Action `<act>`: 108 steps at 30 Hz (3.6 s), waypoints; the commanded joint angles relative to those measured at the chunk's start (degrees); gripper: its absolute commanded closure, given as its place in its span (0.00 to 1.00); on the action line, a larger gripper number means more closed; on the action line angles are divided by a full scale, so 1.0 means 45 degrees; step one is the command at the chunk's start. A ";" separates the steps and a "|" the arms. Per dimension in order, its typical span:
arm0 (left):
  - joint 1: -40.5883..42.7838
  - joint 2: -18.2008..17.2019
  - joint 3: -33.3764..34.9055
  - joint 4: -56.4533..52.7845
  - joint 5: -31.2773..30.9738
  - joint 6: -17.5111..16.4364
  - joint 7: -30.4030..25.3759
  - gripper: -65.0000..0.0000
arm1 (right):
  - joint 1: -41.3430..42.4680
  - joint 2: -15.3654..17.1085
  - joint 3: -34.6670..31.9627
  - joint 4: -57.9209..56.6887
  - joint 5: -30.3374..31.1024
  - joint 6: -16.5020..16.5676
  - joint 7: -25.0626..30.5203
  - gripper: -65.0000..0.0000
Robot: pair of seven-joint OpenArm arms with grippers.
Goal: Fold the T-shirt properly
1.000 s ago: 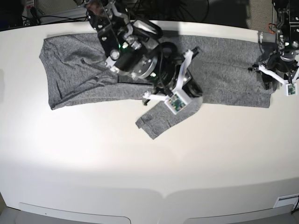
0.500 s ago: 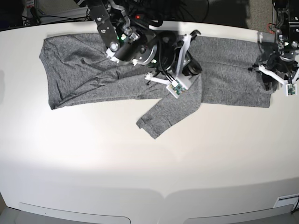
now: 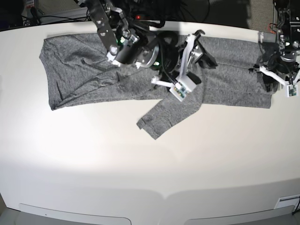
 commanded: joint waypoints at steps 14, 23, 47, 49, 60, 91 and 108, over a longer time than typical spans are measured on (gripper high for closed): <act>-0.1579 0.0709 0.5153 0.3225 0.1132 0.0457 0.0495 0.39 | 0.0767 0.1282 0.5508 0.0257 -0.2191 -0.0126 -0.1103 0.44; -0.3993 0.4031 0.8422 0.0685 0.3021 0.0806 0.0491 0.39 | -0.0374 0.3167 0.9457 0.0257 -0.0918 -0.0170 -0.1486 0.44; -0.7932 0.6169 0.8922 -0.6373 0.3444 -0.0117 0.0933 0.78 | -0.1054 0.3298 1.2123 0.0257 -0.0335 -0.0155 -0.1520 0.44; -0.7936 0.6169 0.8922 -0.6373 0.3444 -0.0117 0.0928 0.86 | -0.1054 0.3298 1.2123 0.0257 -0.0335 -0.0155 -0.1520 0.44; -0.7902 0.6130 0.8918 -0.4600 0.2890 0.0899 0.2477 1.00 | -0.1049 0.3298 1.2123 0.0257 -0.0335 -0.0151 -0.1107 0.44; 0.1549 0.1268 0.1933 0.4022 0.4862 0.5906 0.2171 1.00 | -0.1020 0.3298 1.2118 0.0257 0.0942 -0.0087 -0.0908 0.44; 0.1656 0.1263 0.1030 0.3997 0.4255 0.5911 0.2234 0.60 | -0.1020 0.3293 1.2118 0.0257 0.0908 0.0651 -0.1428 0.44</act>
